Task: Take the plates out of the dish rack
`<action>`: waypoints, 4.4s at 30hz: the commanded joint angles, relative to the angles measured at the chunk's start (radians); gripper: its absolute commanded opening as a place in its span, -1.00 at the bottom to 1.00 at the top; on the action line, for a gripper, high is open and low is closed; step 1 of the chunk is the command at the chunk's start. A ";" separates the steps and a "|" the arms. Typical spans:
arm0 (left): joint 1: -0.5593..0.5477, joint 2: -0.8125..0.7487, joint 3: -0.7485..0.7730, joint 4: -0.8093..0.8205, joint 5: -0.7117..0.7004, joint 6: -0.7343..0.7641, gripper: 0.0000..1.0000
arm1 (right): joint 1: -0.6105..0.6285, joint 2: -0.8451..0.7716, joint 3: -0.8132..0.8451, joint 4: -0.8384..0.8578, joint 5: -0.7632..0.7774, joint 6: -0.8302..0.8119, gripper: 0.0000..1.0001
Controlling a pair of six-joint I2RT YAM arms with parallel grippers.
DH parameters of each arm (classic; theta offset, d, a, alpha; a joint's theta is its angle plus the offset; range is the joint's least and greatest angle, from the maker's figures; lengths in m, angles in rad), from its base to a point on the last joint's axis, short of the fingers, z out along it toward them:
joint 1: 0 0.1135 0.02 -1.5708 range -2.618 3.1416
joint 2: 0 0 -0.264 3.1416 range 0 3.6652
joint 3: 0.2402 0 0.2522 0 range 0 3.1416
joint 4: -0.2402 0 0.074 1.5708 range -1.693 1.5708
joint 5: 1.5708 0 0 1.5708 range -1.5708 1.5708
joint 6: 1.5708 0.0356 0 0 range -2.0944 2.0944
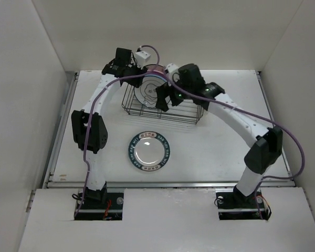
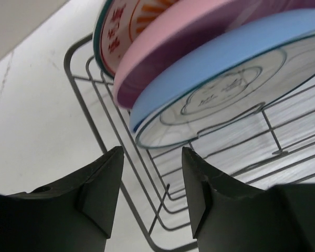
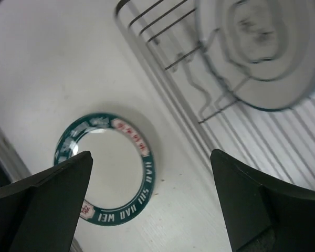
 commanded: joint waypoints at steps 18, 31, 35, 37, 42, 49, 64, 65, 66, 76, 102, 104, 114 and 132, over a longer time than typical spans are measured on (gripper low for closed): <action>-0.009 0.113 0.117 0.019 0.081 0.036 -0.67 | -0.386 -0.049 -0.170 0.051 0.443 0.376 1.00; -0.009 0.113 0.152 -0.082 0.033 -0.022 -0.66 | -0.396 0.148 -0.004 0.083 0.491 0.301 0.12; 0.000 0.093 0.172 -0.120 -0.016 -0.056 -0.19 | -0.406 0.192 0.083 0.092 0.512 0.257 0.10; 0.011 0.093 0.181 -0.143 -0.017 -0.074 -0.04 | -0.406 0.208 0.116 0.101 0.512 0.235 0.10; 0.043 0.048 0.201 -0.166 -0.017 -0.142 0.13 | -0.406 0.229 0.170 0.091 0.462 0.197 0.16; 0.115 0.014 0.134 -0.142 -0.084 -0.243 0.21 | -0.406 0.209 0.113 0.080 0.429 0.207 0.38; 0.115 0.208 0.137 -0.298 0.169 -0.269 -0.38 | -0.406 0.143 0.047 0.100 0.400 0.231 0.38; 0.115 0.217 0.149 -0.309 0.169 -0.269 -0.51 | -0.406 0.143 0.047 0.100 0.400 0.231 0.38; 0.115 0.226 0.149 -0.326 0.160 -0.278 -0.64 | -0.406 0.143 0.036 0.100 0.400 0.231 0.38; 0.126 0.269 0.158 -0.341 0.204 -0.421 -1.00 | -0.406 0.088 0.024 0.121 0.237 0.174 0.38; 0.179 0.201 0.019 -0.238 0.307 -0.647 -1.00 | -0.406 -0.018 -0.078 0.235 0.049 0.082 0.13; 0.179 0.202 0.010 -0.238 0.307 -0.647 -1.00 | -0.393 0.007 -0.047 0.253 -0.117 0.039 0.13; 0.170 0.182 0.003 -0.260 0.249 -0.607 -1.00 | -0.328 0.346 0.249 0.236 -0.374 0.030 0.10; 0.170 0.209 0.031 -0.269 0.209 -0.588 -1.00 | -0.310 0.443 0.263 0.356 -0.462 0.102 -0.37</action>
